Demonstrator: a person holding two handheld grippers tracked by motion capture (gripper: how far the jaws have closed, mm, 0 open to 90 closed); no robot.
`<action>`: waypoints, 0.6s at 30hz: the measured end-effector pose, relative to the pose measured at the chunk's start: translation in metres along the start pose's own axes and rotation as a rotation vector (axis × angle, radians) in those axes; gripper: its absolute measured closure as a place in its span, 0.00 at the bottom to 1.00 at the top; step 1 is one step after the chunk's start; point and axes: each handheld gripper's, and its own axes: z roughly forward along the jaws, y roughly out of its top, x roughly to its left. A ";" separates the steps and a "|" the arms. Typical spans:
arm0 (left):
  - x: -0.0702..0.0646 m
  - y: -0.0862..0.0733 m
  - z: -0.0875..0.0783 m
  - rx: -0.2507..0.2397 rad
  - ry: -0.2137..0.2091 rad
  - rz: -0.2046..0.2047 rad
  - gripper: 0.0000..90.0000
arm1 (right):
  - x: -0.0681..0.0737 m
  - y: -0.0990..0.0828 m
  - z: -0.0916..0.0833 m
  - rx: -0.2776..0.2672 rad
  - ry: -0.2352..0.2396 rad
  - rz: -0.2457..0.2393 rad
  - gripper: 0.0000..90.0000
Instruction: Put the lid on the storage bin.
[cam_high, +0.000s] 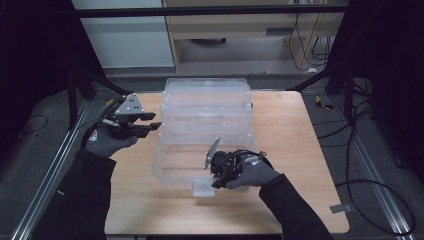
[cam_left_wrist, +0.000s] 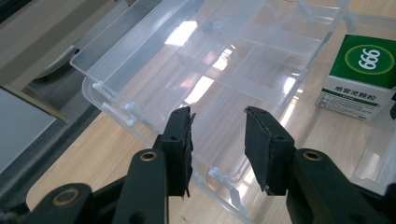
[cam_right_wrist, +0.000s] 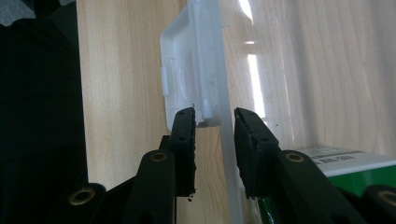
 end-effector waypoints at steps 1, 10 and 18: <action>0.001 0.002 0.001 0.003 -0.003 0.005 0.68 | 0.000 0.000 0.000 0.000 0.000 0.000 0.77; 0.005 0.014 0.009 0.019 -0.034 0.038 0.68 | 0.000 0.000 0.000 0.005 -0.004 -0.008 0.78; 0.009 0.022 0.019 0.053 -0.050 0.069 0.68 | 0.000 0.003 0.000 0.021 0.001 -0.017 0.78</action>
